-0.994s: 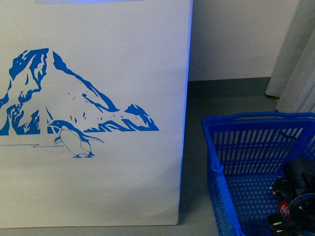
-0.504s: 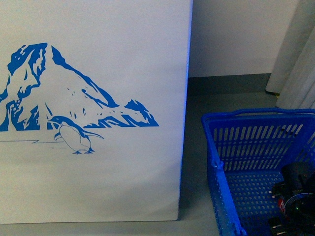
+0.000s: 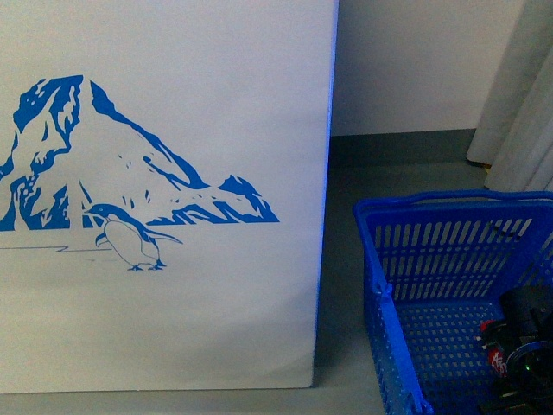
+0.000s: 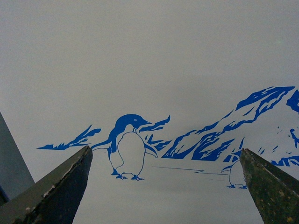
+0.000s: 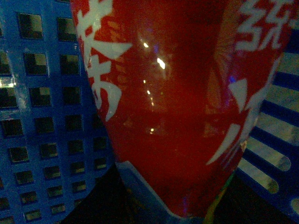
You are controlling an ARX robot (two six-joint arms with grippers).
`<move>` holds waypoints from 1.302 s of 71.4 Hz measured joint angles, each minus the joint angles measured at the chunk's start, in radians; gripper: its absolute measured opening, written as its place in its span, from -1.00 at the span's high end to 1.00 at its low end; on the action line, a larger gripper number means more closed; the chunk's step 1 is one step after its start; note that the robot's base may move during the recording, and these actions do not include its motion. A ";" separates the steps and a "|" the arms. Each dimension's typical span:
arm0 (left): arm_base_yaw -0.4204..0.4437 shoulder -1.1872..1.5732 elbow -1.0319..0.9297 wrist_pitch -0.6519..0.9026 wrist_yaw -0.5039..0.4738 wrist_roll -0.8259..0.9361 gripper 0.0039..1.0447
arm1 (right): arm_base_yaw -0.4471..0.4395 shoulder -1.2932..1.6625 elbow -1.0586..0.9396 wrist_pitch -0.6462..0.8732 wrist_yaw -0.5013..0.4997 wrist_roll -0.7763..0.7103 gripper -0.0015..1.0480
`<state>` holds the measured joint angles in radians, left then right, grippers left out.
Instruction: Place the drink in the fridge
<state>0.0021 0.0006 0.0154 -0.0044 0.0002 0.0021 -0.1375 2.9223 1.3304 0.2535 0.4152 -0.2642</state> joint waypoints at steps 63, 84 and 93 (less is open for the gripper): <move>0.000 0.000 0.000 0.000 0.000 0.000 -0.85 | 0.069 -1.262 -0.698 0.087 -0.254 0.142 0.31; 0.000 0.000 0.000 0.000 0.000 0.000 -0.85 | 0.096 -1.908 -0.652 -0.239 -0.277 0.252 0.31; 0.000 0.000 0.000 0.000 0.000 0.000 -0.85 | 0.159 -2.122 -0.655 -0.340 -0.200 0.292 0.31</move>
<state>0.0021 0.0006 0.0154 -0.0044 0.0002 0.0021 0.0212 0.8005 0.6758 -0.0868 0.2157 0.0280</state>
